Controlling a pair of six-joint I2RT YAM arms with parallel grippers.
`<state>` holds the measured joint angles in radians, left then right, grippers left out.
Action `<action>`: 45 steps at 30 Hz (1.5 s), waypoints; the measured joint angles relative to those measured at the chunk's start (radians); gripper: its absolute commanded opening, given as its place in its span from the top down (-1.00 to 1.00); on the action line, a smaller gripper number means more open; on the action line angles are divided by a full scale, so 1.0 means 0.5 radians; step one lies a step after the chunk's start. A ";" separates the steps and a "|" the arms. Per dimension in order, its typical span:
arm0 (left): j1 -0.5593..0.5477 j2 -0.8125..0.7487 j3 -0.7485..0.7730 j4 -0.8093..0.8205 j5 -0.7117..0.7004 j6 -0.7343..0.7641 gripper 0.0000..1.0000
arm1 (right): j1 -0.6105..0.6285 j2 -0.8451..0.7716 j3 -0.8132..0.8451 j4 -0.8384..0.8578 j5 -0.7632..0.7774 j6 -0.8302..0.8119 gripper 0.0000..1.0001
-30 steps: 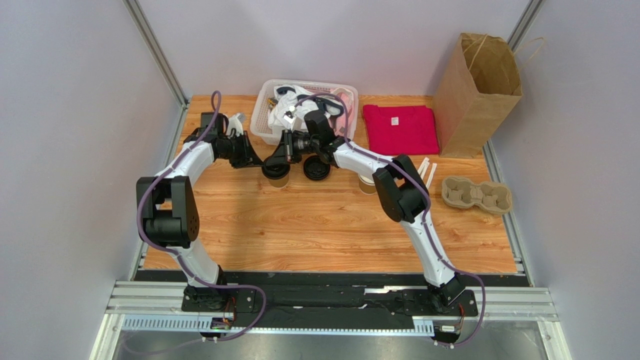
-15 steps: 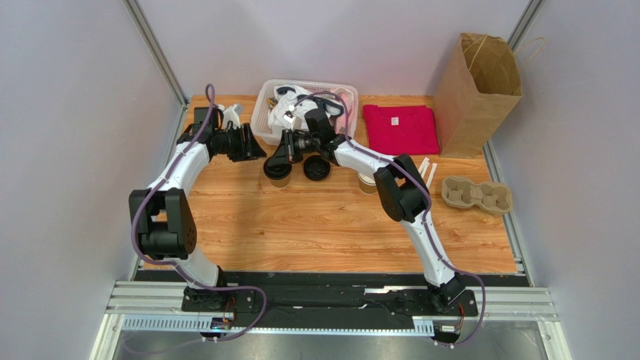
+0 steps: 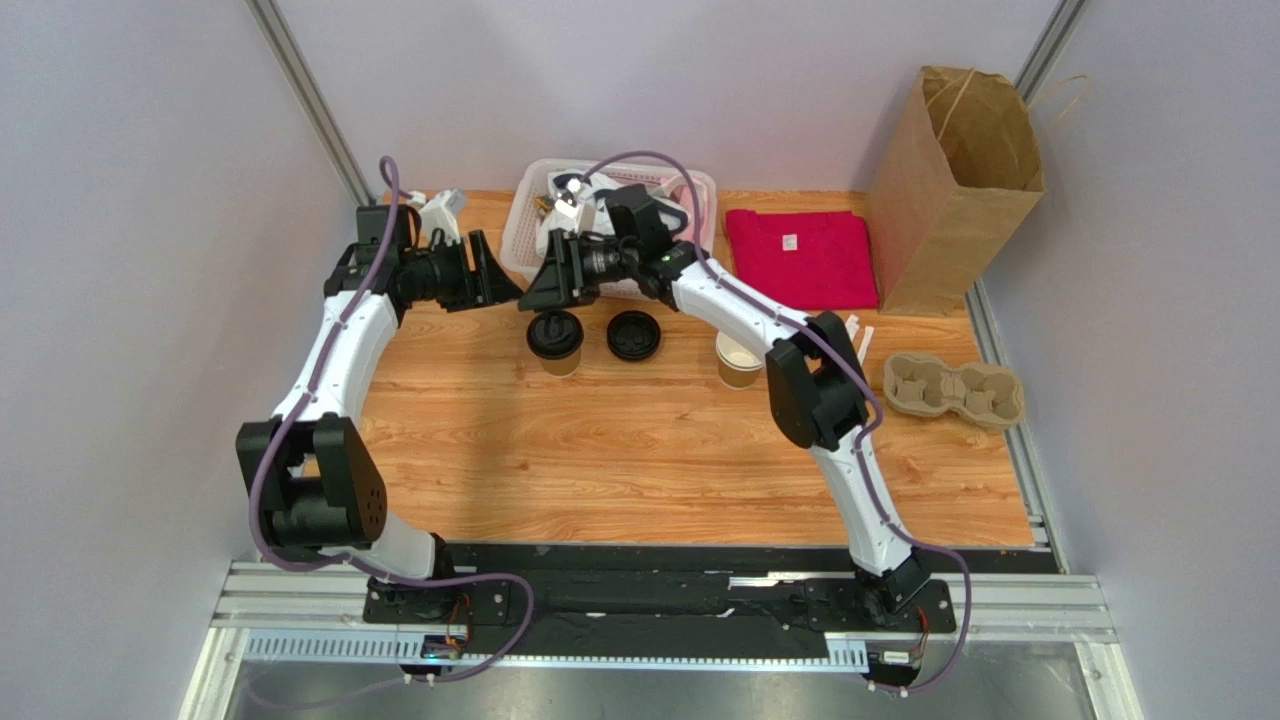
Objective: Pack the takeout coffee
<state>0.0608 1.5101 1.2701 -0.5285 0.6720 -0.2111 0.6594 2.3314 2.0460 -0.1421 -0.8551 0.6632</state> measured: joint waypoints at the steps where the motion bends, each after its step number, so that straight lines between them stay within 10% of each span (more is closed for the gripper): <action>1: 0.000 -0.031 0.008 -0.012 0.001 0.014 -0.49 | -0.005 -0.038 0.017 -0.040 0.001 -0.023 -0.39; 6: 0.002 -0.303 0.021 -0.078 -0.001 0.120 -0.91 | -0.095 -0.440 -0.012 -0.356 0.042 -0.278 -0.59; 19: 0.002 -0.800 -0.095 -0.082 0.118 0.188 -0.93 | -1.248 -1.681 -0.646 -1.267 0.227 -1.218 -0.79; 29: 0.002 -0.858 -0.209 -0.214 0.227 0.303 -0.93 | -2.085 -1.806 -0.993 -2.208 0.835 -2.129 -0.44; 45: -0.105 -0.871 -0.123 -0.423 0.421 0.490 -0.85 | -2.293 -1.711 -1.500 -2.130 1.584 -3.033 0.04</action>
<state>0.0086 1.0748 1.2087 -0.7399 0.8825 0.0338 -0.4870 1.4757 1.2961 -1.2072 -0.0631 -0.8532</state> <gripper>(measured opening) 0.926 0.505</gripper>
